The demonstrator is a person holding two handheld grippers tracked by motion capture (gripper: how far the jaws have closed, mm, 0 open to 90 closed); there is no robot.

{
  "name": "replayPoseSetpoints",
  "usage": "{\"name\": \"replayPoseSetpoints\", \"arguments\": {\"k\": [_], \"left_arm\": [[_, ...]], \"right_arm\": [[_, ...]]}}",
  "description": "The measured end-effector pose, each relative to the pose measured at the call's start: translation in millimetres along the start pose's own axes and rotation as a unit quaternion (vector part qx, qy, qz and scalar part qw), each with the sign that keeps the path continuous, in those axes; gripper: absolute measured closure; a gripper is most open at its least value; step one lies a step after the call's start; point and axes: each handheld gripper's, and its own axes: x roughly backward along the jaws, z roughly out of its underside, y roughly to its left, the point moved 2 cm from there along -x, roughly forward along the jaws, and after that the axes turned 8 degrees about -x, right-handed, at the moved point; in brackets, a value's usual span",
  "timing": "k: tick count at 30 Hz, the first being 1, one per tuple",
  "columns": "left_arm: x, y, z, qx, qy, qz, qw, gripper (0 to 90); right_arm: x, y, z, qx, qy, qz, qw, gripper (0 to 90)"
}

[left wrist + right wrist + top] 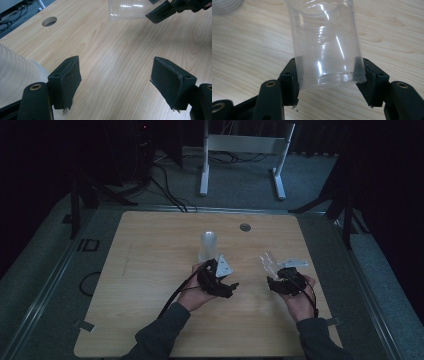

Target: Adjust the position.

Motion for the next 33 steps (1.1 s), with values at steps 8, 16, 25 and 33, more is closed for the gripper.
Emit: {"name": "replayPoseSetpoints", "arguments": {"k": [8, 16, 25, 33], "left_arm": [[-0.8, -0.7, -0.9, 0.003, -0.002, -0.001, 1.0000, 23.6], [-1.7, -1.2, -1.7, 0.008, -0.005, 0.000, 1.0000, 23.6], [-0.3, -0.5, -3.1, 0.016, -0.010, 0.000, 0.9998, 23.6], [0.1, -0.1, -4.1, 0.018, -0.012, 0.002, 0.9998, 23.6]], "right_arm": [[-2.2, 3.5, 3.7, -0.023, -0.027, 0.021, 0.9992, 40.9], [-1.5, 3.6, 6.6, -0.048, -0.065, 0.030, 0.9963, 40.9], [4.1, 4.9, 9.3, -0.058, -0.123, 0.028, 0.9903, 40.9], [7.2, 6.3, 9.4, -0.065, -0.157, 0.024, 0.9852, 40.8]]}}
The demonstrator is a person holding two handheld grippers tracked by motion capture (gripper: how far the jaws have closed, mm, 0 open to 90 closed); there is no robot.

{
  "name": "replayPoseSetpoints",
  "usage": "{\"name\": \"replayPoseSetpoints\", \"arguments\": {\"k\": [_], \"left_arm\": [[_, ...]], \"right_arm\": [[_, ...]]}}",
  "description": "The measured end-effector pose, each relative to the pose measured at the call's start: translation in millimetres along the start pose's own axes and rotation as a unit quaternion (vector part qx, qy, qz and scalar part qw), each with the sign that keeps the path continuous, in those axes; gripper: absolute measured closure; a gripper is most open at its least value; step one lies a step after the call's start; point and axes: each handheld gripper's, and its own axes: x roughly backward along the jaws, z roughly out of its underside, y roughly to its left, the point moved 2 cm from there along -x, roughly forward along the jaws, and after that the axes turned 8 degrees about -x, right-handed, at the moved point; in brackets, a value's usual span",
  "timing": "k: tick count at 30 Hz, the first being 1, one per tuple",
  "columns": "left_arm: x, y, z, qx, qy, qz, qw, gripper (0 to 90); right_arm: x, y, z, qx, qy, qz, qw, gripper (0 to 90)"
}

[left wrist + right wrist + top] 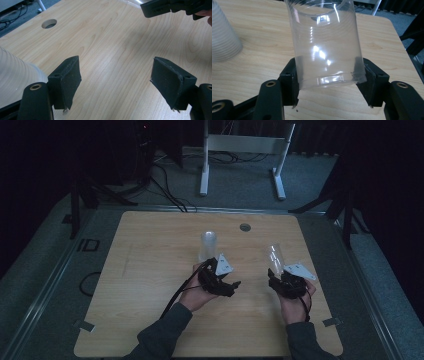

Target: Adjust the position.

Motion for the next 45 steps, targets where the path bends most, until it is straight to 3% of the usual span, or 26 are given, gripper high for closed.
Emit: {"name": "replayPoseSetpoints", "arguments": {"k": [5, 23, 40, 45], "left_arm": [[-0.1, -0.9, -1.3, 0.001, -0.001, -0.003, 1.0000, 24.0], [-2.2, -0.5, -5.9, 0.015, -0.009, 0.000, 0.9998, 24.0], [-5.4, -0.2, -15.0, 0.027, -0.024, 0.007, 0.9993, 24.0], [-7.0, 0.6, -18.3, 0.040, -0.031, 0.014, 0.9986, 24.0]], "right_arm": [[-1.4, 0.9, 0.9, 0.000, -0.001, -0.007, 1.0000, 40.6], [7.7, -1.3, 0.2, -0.011, -0.051, -0.015, 0.9985, 40.9], [17.0, -4.6, -2.6, -0.012, -0.089, 0.001, 0.9960, 41.1], [17.7, -3.3, -2.4, -0.011, -0.091, 0.001, 0.9958, 41.1]]}}
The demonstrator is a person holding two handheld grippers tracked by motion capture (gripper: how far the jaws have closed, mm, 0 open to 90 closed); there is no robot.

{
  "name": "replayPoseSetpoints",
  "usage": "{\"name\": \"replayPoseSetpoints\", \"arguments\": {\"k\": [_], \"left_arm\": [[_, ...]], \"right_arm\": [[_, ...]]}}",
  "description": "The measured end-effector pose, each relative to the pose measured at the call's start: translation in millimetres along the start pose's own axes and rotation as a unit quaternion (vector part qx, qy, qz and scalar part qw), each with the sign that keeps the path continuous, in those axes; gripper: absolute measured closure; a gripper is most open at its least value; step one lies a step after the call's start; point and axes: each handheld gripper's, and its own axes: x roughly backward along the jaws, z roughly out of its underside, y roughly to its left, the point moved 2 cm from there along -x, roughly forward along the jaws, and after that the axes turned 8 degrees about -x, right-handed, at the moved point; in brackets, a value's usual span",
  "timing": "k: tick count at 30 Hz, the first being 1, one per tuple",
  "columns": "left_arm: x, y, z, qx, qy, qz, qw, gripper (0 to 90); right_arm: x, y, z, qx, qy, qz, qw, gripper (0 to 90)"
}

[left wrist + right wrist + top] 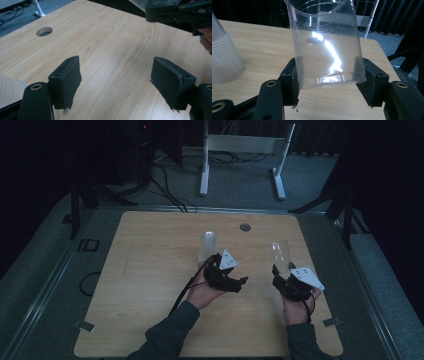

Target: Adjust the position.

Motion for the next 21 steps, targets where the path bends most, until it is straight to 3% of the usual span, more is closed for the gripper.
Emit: {"name": "replayPoseSetpoints", "arguments": {"k": [12, 21], "left_arm": [[-7.6, 1.8, -9.5, 0.025, -0.013, 0.015, 0.9995, 24.0], [-14.7, 4.3, -19.7, 0.058, -0.034, 0.030, 0.9973, 24.0]], "right_arm": [[3.1, 2.2, -0.5, 0.004, -0.014, -0.001, 0.9999, 41.2], [6.4, 2.9, -1.0, 0.005, -0.030, 0.000, 0.9995, 41.3]]}}
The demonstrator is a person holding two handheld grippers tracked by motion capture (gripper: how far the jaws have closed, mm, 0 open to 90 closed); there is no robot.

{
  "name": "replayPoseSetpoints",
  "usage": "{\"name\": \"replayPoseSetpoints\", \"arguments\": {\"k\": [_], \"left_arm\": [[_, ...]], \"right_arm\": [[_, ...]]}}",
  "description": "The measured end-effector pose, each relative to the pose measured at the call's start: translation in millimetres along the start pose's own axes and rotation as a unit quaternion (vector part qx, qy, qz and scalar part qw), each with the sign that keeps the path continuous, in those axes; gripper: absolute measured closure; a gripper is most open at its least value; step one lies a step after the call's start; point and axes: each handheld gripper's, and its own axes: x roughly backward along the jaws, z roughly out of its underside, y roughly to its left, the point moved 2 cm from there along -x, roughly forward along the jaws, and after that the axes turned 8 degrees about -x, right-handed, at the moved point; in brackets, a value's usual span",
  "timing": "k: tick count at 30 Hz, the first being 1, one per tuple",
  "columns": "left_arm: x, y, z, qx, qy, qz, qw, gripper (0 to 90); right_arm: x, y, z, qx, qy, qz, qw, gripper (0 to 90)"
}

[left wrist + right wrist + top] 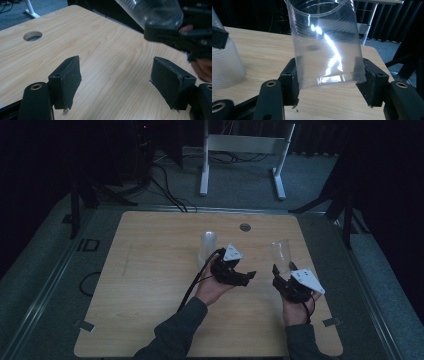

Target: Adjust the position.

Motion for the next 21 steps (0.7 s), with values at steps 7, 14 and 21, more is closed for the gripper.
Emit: {"name": "replayPoseSetpoints", "arguments": {"k": [7, 14, 21], "left_arm": [[-2.6, 0.2, -8.4, 0.012, -0.011, 0.007, 0.9998, 24.0], [-8.3, 1.7, -15.6, 0.024, -0.018, 0.011, 0.9995, 24.0], [-11.6, 0.8, -22.9, 0.031, -0.026, 0.017, 0.9991, 23.9]], "right_arm": [[2.3, 1.5, 1.2, 0.003, -0.014, -0.001, 0.9999, 41.2], [3.4, 3.0, 1.5, 0.003, -0.019, -0.003, 0.9998, 41.2], [3.7, 4.2, 1.8, 0.007, -0.021, -0.004, 0.9997, 41.2]]}}
